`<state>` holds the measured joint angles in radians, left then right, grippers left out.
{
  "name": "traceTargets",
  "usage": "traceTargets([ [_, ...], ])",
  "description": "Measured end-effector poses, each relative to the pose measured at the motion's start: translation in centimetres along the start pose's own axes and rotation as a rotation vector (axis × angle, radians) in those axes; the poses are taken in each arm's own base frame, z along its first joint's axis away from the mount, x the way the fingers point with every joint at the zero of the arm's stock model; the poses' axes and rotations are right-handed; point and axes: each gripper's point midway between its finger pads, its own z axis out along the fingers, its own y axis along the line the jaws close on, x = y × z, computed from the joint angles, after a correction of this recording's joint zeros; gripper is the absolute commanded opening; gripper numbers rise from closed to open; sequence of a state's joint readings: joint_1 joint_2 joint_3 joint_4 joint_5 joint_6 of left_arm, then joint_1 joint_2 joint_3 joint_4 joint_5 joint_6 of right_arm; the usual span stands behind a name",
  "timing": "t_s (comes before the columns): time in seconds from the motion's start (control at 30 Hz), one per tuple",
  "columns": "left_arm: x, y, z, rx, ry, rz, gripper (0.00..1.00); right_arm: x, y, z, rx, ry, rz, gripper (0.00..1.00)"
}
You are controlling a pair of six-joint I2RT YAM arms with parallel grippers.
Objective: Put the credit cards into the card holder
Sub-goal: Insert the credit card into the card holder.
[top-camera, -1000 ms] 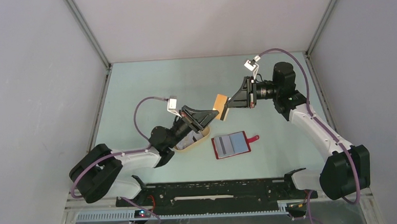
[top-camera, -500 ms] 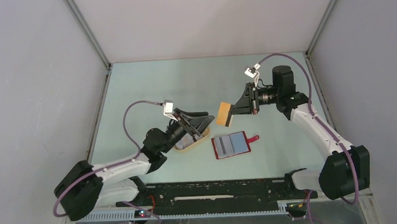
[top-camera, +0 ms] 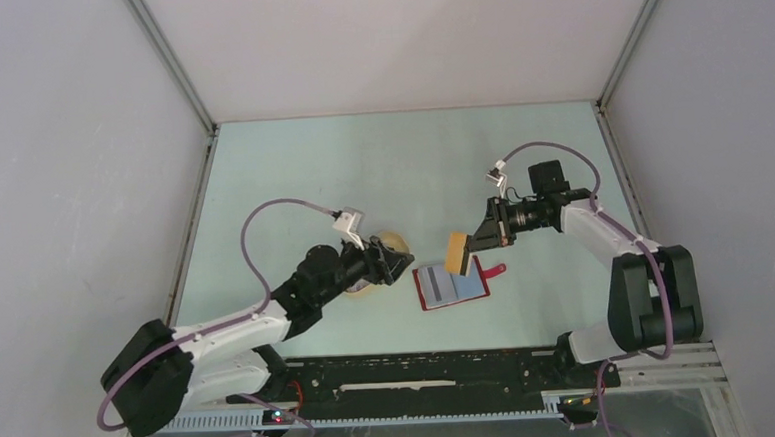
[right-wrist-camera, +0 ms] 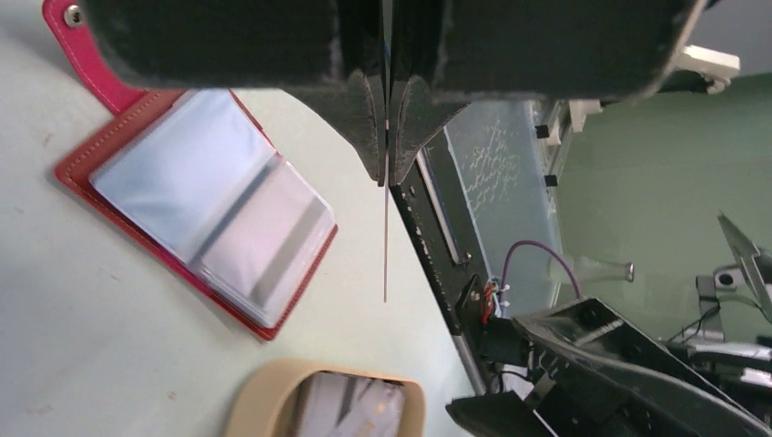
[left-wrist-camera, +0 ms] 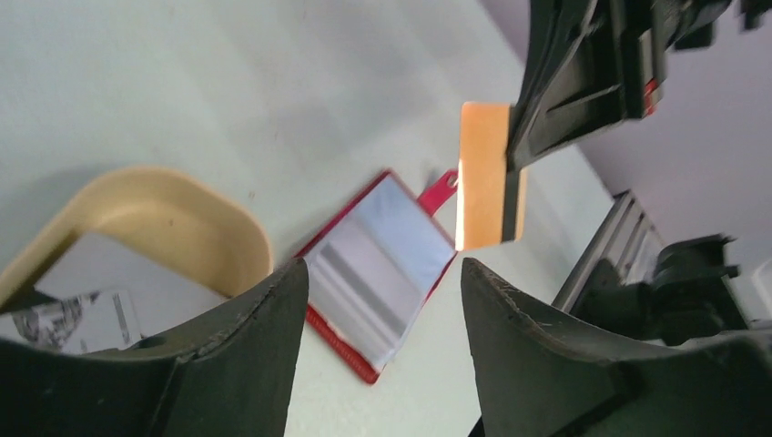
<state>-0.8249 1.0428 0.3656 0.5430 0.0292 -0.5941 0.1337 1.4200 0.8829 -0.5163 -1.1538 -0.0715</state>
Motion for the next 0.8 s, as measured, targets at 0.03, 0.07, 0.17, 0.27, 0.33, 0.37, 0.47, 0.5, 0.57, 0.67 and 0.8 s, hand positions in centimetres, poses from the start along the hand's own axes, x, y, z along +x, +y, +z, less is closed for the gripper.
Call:
traceTargets([
  [0.03,1.0,0.5,0.2,-0.013,0.033,-0.002,0.63,0.2,-0.6,0.0,0.012,0.007,0.023,0.0],
  [0.07,1.9,0.9,0.4,-0.024,0.064,-0.005,0.59,0.4,-1.2,0.1,0.022,0.012,0.044,0.0],
  [0.17,4.5,1.6,0.9,-0.042,0.148,-0.014,0.51,0.9,-2.7,0.4,0.047,0.029,0.091,0.0],
  [0.27,6.2,1.0,1.8,-0.031,0.212,-0.018,0.41,1.5,-4.1,0.6,0.07,0.049,0.135,0.0],
  [0.33,6.7,0.0,2.8,-0.006,0.24,-0.017,0.33,2.0,-5.0,0.8,0.083,0.063,0.167,0.0],
  [0.37,6.9,-0.6,3.4,0.011,0.253,-0.02,0.31,2.2,-5.3,0.8,0.089,0.068,0.182,0.0],
  [0.47,7.3,-1.8,5.0,0.048,0.28,-0.023,0.24,2.6,-6.4,0.8,0.113,0.077,0.213,0.0],
  [0.5,7.6,-2.0,5.4,0.057,0.291,-0.026,0.22,2.7,-6.6,0.8,0.12,0.078,0.218,0.0],
  [0.57,8.3,-1.9,6.0,0.06,0.316,-0.033,0.19,2.7,-6.9,0.7,0.128,0.077,0.222,0.0],
  [0.67,9.8,-1.2,6.3,0.04,0.36,-0.038,0.16,2.8,-7.2,0.7,0.137,0.08,0.227,0.0],
  [0.8,11.8,0.1,6.0,-0.004,0.428,-0.042,0.14,2.8,-7.8,0.9,0.138,0.091,0.248,0.0],
])
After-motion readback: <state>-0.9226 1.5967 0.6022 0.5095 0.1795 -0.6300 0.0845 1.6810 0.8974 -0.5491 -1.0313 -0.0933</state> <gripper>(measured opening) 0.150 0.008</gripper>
